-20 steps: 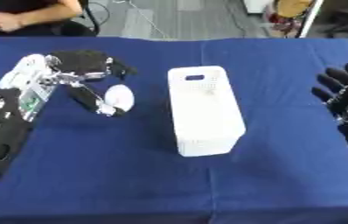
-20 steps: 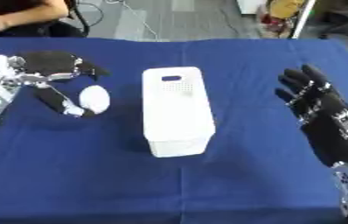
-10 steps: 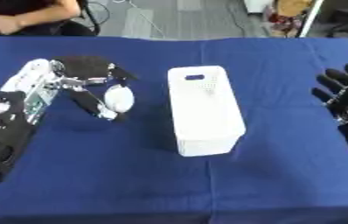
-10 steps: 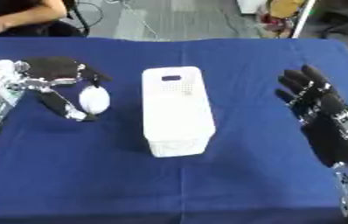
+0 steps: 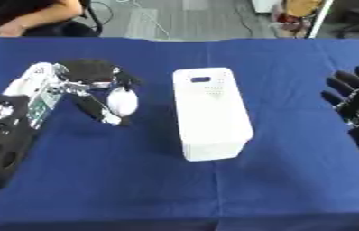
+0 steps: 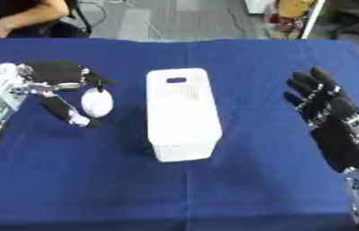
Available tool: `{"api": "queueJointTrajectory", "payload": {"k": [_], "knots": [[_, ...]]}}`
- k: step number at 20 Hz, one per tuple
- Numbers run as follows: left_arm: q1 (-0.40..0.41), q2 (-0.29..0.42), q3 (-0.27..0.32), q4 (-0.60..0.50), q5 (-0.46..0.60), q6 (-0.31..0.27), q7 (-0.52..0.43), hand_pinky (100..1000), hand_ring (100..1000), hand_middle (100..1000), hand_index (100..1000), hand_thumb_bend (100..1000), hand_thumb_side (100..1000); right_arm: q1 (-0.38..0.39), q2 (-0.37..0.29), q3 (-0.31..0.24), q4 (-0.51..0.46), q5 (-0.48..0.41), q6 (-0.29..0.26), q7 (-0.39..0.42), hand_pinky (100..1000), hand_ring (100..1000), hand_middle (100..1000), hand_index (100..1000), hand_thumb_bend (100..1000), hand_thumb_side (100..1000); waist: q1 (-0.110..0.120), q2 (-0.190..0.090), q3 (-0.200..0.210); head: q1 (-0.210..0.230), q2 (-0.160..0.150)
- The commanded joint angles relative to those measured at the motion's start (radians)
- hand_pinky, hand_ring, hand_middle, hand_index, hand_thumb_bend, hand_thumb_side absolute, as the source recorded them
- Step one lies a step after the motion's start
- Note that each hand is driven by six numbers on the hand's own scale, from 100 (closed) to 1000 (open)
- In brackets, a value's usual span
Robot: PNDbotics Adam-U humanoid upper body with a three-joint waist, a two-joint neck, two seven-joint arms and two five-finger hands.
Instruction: Pick up objects on the table and place them in the box.
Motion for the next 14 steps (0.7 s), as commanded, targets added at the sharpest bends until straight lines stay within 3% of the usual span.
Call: {"api": "queueJointTrajectory", "payload": {"k": [1,14], "knots": [[-0.028,0.015,0.011,-0.012,-0.016,-0.078,-0.06,621,700,682,1000,930,814,-0.003,-0.013,-0.003,-0.008,-0.003,-0.001,0.002,998,1000,923,1000,124,612,0.001,-0.01,-0.002,0.006,0.0],[-0.037,0.027,0.028,-0.033,0.005,-0.059,-0.036,621,696,682,1000,926,807,-0.003,-0.012,-0.004,-0.007,-0.002,-0.001,0.003,998,1000,923,1000,129,610,0.002,-0.01,-0.002,0.004,0.0]]}}
